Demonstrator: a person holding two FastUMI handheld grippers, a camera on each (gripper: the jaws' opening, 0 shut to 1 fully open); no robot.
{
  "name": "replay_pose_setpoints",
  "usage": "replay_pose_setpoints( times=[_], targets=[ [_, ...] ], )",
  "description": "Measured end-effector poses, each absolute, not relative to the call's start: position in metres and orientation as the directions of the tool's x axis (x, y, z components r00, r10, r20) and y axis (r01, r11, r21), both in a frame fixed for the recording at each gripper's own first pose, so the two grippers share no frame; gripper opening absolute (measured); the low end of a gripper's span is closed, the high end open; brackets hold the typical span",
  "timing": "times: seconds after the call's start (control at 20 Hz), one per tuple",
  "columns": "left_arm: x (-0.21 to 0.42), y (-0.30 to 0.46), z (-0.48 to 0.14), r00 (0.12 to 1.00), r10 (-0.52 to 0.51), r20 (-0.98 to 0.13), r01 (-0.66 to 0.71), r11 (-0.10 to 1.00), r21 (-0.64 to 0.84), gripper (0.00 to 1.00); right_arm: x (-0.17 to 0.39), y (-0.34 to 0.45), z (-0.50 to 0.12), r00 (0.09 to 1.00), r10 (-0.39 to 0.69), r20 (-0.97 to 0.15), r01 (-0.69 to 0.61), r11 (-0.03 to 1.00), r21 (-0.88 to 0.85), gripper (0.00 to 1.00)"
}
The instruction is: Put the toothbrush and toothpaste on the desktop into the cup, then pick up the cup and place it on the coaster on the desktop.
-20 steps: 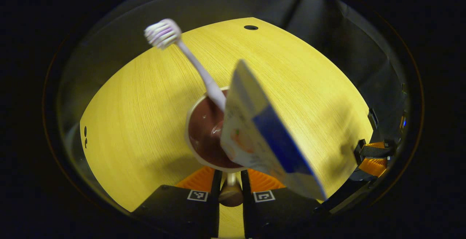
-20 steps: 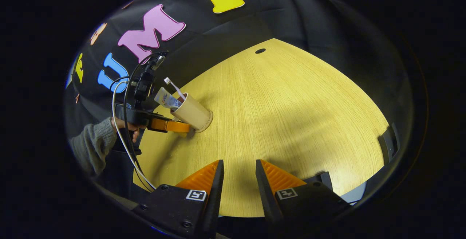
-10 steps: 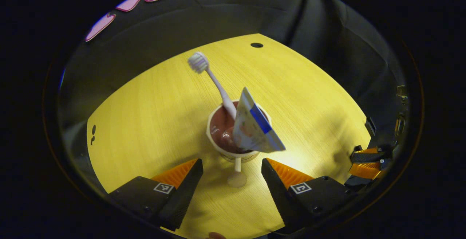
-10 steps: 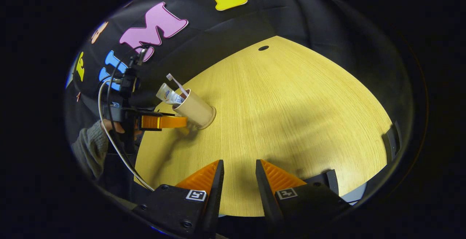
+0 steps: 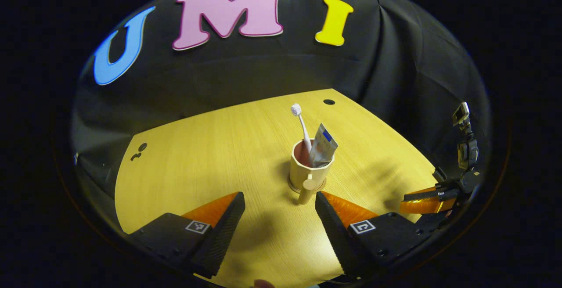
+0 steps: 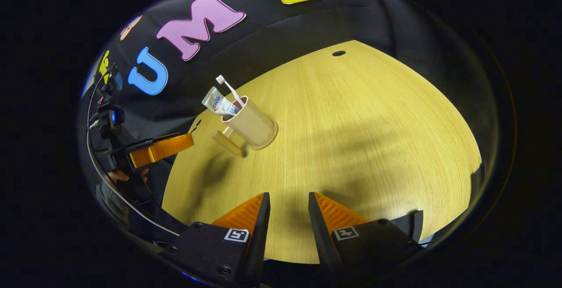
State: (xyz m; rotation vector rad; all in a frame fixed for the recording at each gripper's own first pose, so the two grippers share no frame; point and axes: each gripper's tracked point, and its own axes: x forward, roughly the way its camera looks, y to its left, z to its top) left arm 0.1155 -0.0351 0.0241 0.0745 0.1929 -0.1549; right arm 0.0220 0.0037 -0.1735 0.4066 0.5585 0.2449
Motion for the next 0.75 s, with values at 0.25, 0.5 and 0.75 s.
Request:
replay_pose_setpoints(
  times=[0.25, 0.5, 0.75],
  targets=[
    [0.076, -0.005, 0.016, 0.988, -0.094, -0.126, 0.09, 0.995, -0.039, 1.0, 0.026, 0.019, -0.165, 0.808, 0.359, -0.467, -0.157, 0.896, 0.416, 0.54],
    [0.044, 0.018, -0.001, 0.994, -0.035, -0.107, 0.023, 0.994, -0.108, 1.0, 0.025, 0.036, -0.157, 0.794, 0.388, -0.469, -0.193, 0.891, 0.411, 0.54],
    [0.023, 0.037, -0.017, 0.992, 0.011, -0.122, -0.029, 0.988, -0.151, 1.0, 0.028, 0.056, -0.145, 0.792, 0.416, -0.448, -0.22, 0.878, 0.426, 0.54]
  ],
)
